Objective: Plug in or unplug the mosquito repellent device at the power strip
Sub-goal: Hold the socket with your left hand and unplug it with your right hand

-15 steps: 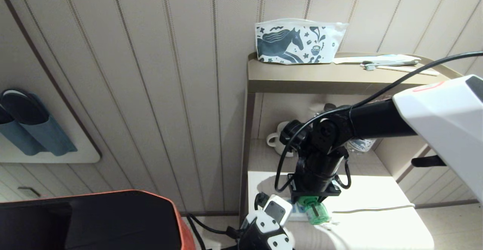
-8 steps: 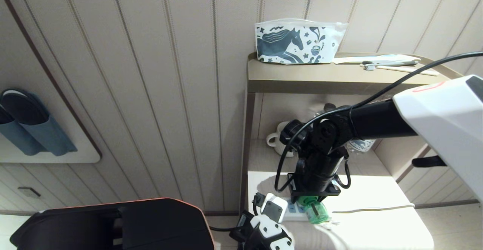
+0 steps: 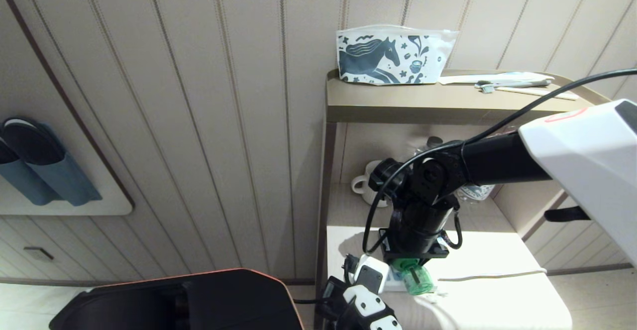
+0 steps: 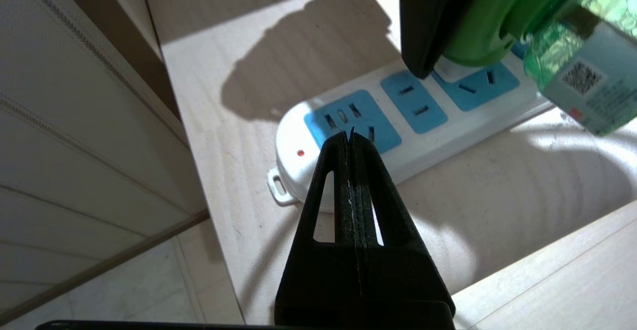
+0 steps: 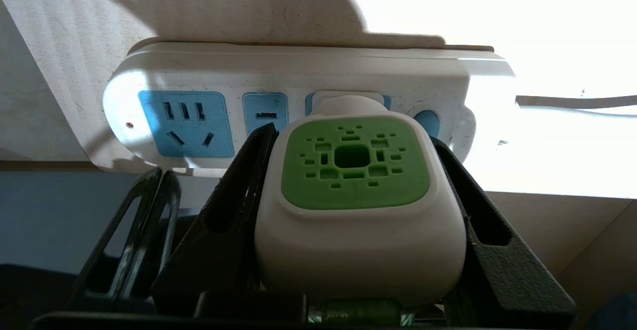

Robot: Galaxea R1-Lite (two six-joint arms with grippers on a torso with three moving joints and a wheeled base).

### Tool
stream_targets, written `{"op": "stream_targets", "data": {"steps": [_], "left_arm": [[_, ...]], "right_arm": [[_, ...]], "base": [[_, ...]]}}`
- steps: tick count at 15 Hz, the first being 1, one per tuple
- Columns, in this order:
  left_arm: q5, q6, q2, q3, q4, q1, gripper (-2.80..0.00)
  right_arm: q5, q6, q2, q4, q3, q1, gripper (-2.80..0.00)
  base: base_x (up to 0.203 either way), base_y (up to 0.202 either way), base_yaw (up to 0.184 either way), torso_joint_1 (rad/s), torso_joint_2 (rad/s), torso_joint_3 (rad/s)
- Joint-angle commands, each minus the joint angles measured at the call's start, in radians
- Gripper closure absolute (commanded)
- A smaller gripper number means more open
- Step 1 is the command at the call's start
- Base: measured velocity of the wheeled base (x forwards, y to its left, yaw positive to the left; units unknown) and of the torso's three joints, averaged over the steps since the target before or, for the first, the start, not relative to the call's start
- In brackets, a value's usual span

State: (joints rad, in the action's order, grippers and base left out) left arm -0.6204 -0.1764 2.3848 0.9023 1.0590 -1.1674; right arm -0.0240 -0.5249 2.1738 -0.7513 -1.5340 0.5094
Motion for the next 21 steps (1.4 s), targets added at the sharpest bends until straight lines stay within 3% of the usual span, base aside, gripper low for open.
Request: {"op": "stream_targets", "data": {"steps": [1, 18, 21], "left_arm": [[-0.004, -0.002, 0.029, -0.002, 0.007, -0.004, 0.00], [-0.009, -0.003, 0.066, 0.024, 0.007, -0.020, 0.00], [-0.041, -0.002, 0.082, 0.049, 0.008, -0.003, 0.00]], "right_arm": [[-0.001, -0.003, 0.003, -0.005, 0.000, 0.000, 0.00], [-0.002, -0.006, -0.017, 0.006, 0.002, 0.001, 0.00], [-0.002, -0.006, -0.017, 0.006, 0.003, 0.001, 0.00]], "base": [[0.000, 0.000, 0.000, 0.000, 0.00, 0.000], [0.000, 0.000, 0.000, 0.000, 0.00, 0.000], [0.000, 0.000, 0.000, 0.000, 0.00, 0.000]]}}
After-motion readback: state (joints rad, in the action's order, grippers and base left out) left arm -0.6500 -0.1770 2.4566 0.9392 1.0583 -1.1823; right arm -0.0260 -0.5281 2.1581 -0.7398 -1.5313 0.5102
